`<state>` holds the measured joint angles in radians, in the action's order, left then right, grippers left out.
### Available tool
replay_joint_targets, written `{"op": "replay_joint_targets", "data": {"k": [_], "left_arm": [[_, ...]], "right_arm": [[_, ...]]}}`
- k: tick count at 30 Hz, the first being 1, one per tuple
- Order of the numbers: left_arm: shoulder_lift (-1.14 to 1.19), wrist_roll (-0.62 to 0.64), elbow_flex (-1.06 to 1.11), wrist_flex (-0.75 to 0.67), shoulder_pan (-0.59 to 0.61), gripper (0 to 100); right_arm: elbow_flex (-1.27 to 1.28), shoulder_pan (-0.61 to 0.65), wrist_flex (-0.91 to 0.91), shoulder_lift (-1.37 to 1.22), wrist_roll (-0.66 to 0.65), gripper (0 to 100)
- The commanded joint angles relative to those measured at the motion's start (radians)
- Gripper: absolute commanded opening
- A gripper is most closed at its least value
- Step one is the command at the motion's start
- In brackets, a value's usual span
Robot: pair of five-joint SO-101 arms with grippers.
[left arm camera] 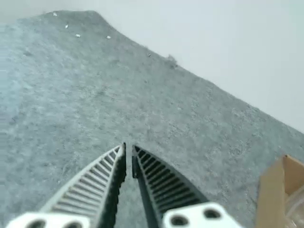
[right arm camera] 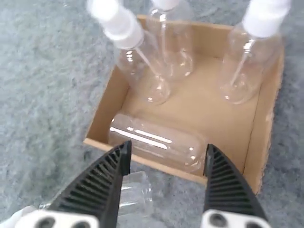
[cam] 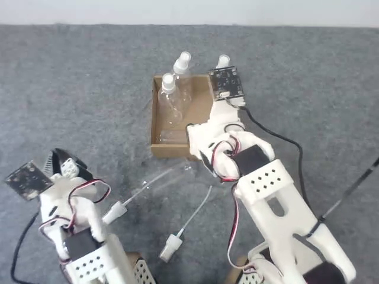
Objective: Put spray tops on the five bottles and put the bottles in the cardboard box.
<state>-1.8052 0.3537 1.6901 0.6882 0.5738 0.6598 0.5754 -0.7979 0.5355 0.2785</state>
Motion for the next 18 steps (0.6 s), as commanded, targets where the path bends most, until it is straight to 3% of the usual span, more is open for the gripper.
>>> {"op": "replay_joint_targets", "data": {"k": [1, 8, 18], "left_arm": [[-0.014, 0.005, -0.005, -0.066, -0.003, 1], [-0.014, 0.005, -0.005, -0.068, -0.012, 1], [-0.014, 0.005, -0.005, -0.066, -0.014, 1]], "right_arm": [[-0.095, 0.019, -0.028, -0.030, -0.017, 19.1], [-0.209, 0.022, -0.042, -0.228, -0.153, 19.1], [-0.535, 0.027, -0.354, -0.467, -0.319, 19.2]]}}
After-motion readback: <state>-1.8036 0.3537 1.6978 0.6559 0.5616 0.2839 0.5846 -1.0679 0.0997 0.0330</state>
